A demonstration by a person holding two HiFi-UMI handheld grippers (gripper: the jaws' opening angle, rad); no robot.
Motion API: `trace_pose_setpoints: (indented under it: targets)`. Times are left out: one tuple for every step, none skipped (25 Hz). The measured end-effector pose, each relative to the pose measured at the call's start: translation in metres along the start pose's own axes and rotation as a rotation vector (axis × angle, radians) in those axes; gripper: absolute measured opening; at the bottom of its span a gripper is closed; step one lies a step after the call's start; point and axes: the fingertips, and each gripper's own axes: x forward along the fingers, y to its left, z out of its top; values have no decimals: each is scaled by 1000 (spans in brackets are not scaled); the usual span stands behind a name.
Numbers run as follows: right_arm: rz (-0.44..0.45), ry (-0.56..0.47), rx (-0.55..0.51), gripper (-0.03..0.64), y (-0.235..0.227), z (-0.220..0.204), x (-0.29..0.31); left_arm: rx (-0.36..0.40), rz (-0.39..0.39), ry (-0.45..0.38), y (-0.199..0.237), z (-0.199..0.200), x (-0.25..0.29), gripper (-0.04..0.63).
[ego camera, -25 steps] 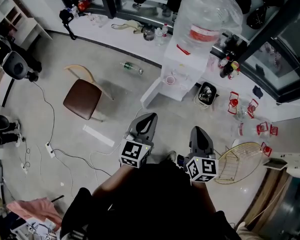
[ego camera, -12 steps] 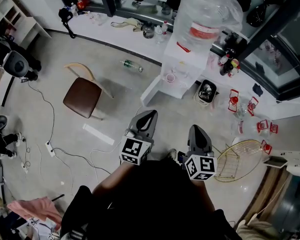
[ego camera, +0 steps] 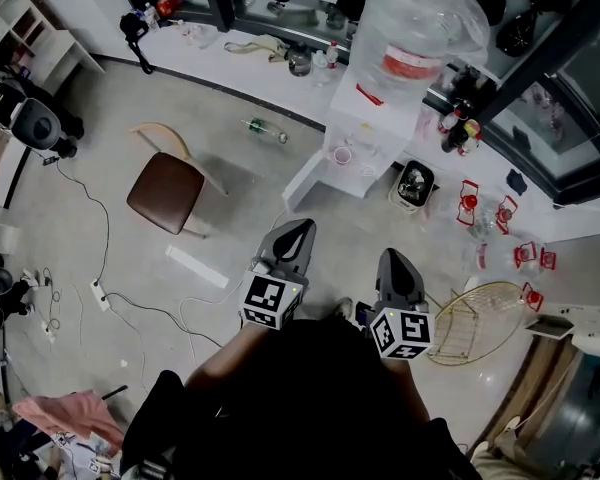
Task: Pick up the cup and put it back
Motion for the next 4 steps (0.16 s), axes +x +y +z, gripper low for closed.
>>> trace_pose_setpoints:
  targets:
    - [1, 0, 0, -6, 0, 0, 1, -1, -1, 3, 1, -1, 0, 6]
    - [1, 0, 1, -6, 0, 1, 2, 0, -1, 4, 1, -1, 1, 6]
    - [1, 0, 1, -6, 0, 1, 2, 2, -1, 3, 2, -1, 1, 6]
    - [1, 0, 2, -6, 0, 1, 3, 3, -1, 2, 2, 0, 1, 6]
